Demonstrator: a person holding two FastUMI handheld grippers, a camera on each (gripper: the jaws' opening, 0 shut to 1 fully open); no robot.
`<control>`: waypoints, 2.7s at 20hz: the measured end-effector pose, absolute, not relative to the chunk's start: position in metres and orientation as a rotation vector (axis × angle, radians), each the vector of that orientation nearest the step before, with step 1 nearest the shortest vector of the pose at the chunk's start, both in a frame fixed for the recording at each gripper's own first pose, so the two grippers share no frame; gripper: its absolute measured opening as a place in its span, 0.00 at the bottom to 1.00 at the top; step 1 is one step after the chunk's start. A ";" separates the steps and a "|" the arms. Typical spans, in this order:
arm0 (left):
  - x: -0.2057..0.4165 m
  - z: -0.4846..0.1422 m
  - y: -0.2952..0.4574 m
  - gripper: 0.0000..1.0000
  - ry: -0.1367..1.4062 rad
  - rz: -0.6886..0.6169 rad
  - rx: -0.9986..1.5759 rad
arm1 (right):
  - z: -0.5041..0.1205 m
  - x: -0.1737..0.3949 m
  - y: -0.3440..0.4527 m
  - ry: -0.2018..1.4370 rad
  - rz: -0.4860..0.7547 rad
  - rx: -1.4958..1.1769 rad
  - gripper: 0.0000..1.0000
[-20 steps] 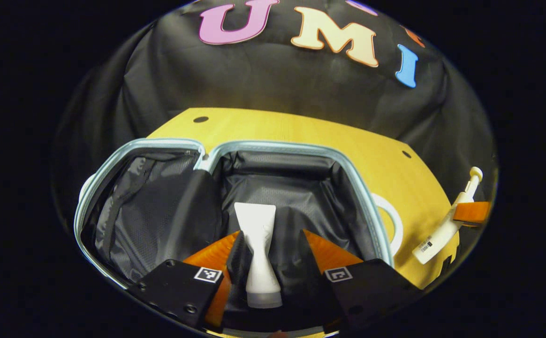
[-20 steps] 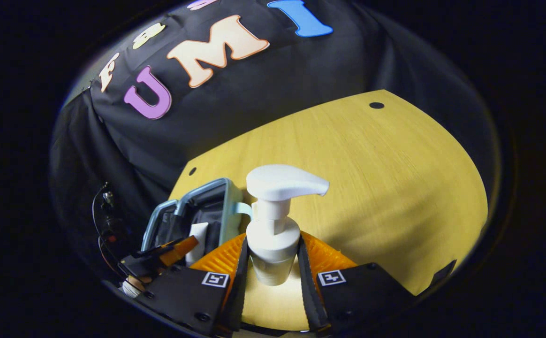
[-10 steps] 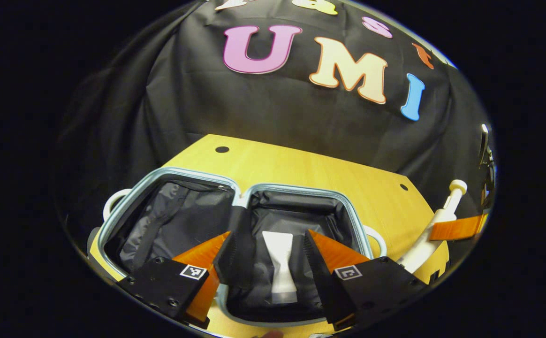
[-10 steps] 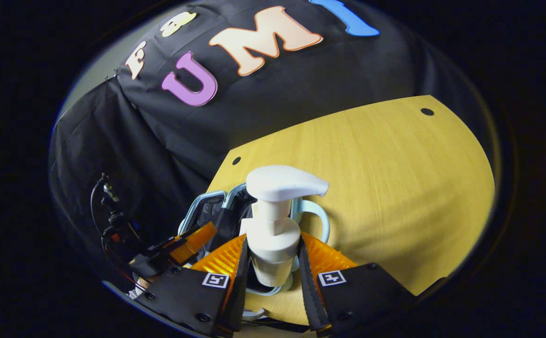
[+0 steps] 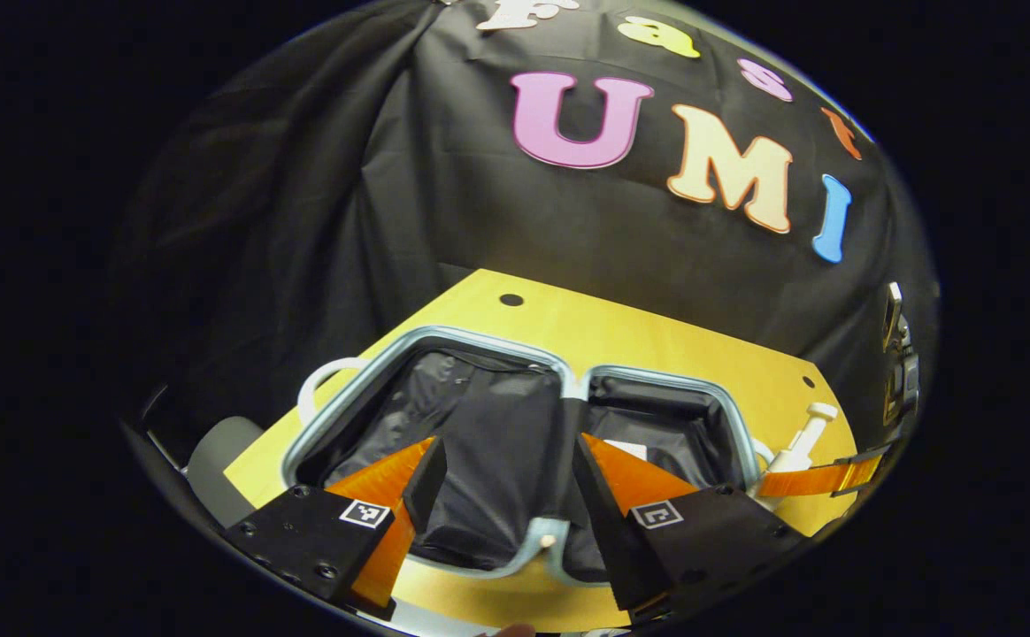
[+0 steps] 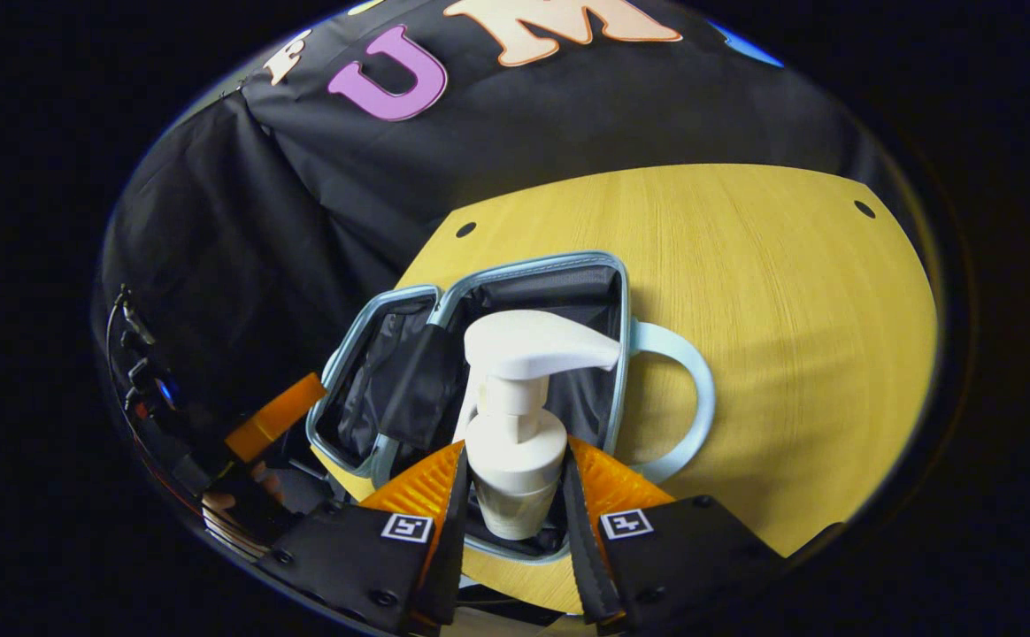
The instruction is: First open the suitcase, pack the skin care products into it, and then close the suitcase.
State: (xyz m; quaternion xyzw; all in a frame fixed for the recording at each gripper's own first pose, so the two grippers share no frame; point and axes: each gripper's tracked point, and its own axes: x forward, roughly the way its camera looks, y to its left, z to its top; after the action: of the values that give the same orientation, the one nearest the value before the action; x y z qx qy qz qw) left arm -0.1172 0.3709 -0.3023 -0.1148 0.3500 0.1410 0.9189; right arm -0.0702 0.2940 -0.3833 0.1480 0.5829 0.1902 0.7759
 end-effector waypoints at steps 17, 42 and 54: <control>-0.149 -0.314 0.519 0.83 0.738 0.511 -0.179 | -0.354 -0.017 0.320 1.037 0.396 0.305 0.98; -0.107 -0.463 0.602 0.59 1.148 0.442 -0.310 | -0.316 -0.025 0.198 0.913 0.118 0.230 0.99; -0.077 -0.356 0.573 0.02 0.992 0.405 -0.322 | -0.306 -0.019 0.199 0.868 0.171 0.287 0.99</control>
State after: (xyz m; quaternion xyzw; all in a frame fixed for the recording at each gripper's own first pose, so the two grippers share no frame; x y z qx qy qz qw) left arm -0.0767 0.5727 -0.3557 -0.1528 0.4705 0.1920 0.8476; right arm -0.0193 0.1990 -0.3060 0.1382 0.4184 0.0825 0.8939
